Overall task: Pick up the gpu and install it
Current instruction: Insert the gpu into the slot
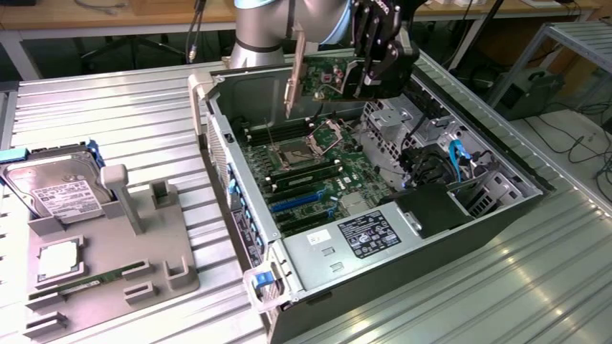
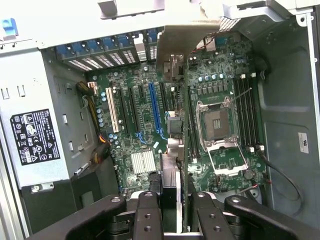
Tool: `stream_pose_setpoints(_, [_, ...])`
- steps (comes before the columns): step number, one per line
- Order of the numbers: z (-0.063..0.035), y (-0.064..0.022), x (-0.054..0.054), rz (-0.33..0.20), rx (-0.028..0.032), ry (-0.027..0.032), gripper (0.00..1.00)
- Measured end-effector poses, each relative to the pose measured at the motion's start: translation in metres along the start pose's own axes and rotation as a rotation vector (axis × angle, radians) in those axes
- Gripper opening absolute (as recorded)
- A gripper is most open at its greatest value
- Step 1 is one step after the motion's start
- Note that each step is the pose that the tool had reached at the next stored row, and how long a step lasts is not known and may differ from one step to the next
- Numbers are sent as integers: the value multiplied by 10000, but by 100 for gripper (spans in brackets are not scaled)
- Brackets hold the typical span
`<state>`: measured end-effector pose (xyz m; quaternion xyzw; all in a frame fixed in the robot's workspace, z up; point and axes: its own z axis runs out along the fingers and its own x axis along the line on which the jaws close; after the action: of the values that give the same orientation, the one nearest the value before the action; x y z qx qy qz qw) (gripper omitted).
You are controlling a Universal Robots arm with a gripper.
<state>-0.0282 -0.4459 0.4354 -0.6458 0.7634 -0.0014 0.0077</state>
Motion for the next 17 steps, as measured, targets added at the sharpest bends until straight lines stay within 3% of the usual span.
stream_pose_setpoints(7, [23,0,2,-490,-5,-5,28])
stream_pose_setpoints(12, [29,1,3,-1252,-12,-14,28])
stream_pose_setpoints(17, [43,1,7,-1290,-13,-18,28])
